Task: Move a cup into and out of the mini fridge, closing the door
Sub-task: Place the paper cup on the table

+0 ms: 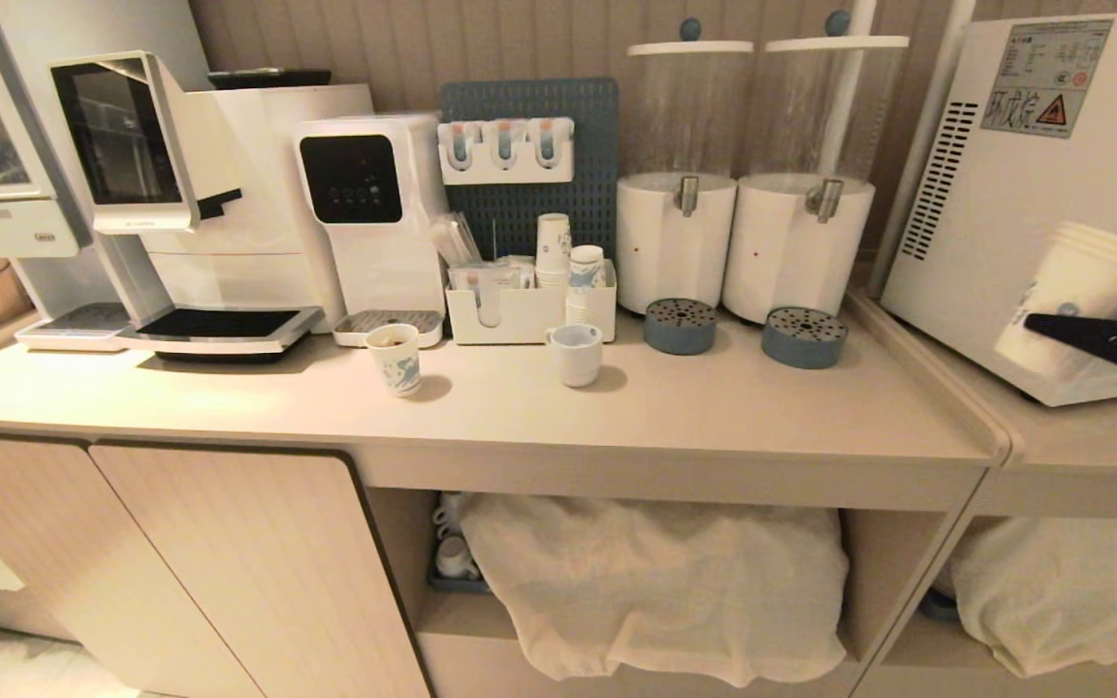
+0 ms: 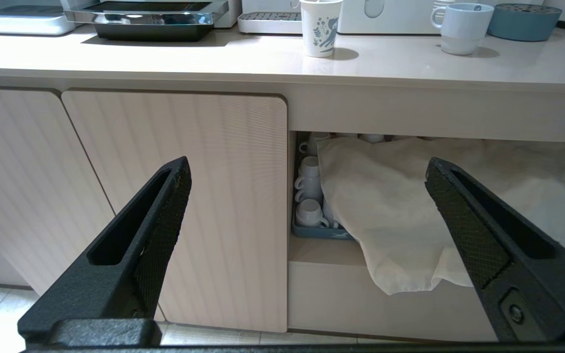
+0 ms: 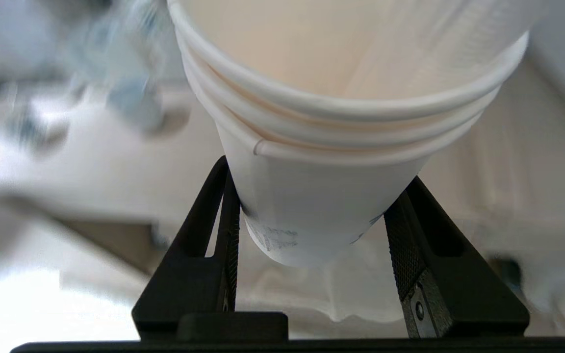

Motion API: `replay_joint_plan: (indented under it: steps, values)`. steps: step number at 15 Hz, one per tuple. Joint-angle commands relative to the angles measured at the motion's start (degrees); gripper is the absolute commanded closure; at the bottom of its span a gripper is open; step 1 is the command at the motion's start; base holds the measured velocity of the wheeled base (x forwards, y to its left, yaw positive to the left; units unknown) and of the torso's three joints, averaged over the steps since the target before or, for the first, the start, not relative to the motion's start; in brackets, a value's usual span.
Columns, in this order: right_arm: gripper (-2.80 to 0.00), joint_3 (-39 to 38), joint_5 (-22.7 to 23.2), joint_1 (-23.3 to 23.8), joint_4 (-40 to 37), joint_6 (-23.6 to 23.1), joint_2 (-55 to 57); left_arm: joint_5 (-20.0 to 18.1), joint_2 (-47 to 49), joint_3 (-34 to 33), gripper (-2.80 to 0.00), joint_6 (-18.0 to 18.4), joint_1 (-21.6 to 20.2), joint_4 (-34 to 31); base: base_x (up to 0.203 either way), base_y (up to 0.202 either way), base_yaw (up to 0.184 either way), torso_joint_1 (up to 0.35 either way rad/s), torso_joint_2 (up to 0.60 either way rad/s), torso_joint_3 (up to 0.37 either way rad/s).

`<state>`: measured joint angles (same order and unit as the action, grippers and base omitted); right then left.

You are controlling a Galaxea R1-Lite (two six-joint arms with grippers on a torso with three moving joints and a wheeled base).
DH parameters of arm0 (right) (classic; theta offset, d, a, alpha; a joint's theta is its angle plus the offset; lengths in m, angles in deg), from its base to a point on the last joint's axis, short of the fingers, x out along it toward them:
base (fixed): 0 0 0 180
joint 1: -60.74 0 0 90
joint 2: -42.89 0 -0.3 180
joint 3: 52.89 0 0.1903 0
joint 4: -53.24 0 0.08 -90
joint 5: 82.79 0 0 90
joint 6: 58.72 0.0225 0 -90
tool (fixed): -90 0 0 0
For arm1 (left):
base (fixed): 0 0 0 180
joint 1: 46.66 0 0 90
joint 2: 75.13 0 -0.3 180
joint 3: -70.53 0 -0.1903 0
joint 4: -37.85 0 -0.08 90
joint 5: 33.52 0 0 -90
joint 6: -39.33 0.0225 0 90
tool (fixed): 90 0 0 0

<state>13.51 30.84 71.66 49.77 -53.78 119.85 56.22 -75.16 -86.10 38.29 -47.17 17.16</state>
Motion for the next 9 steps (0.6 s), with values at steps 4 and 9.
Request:
replay_joint_plan:
  steps: [4, 9]
  values:
    - [0.00, 0.0, 10.4, -3.3, 12.2, -13.7, 24.3, 0.0, 0.0, -0.9, -2.80, 0.0, 0.0, 0.1, 0.000, 0.000, 0.000, 0.000, 0.00, 0.000]
    - [0.00, 5.3, -2.6, -10.8, 33.1, -19.0, 43.2, 0.0, 0.0, -1.0, -2.80, -0.1, 0.0, 0.5, 0.000, 0.000, 0.000, 0.000, 0.00, 0.000]
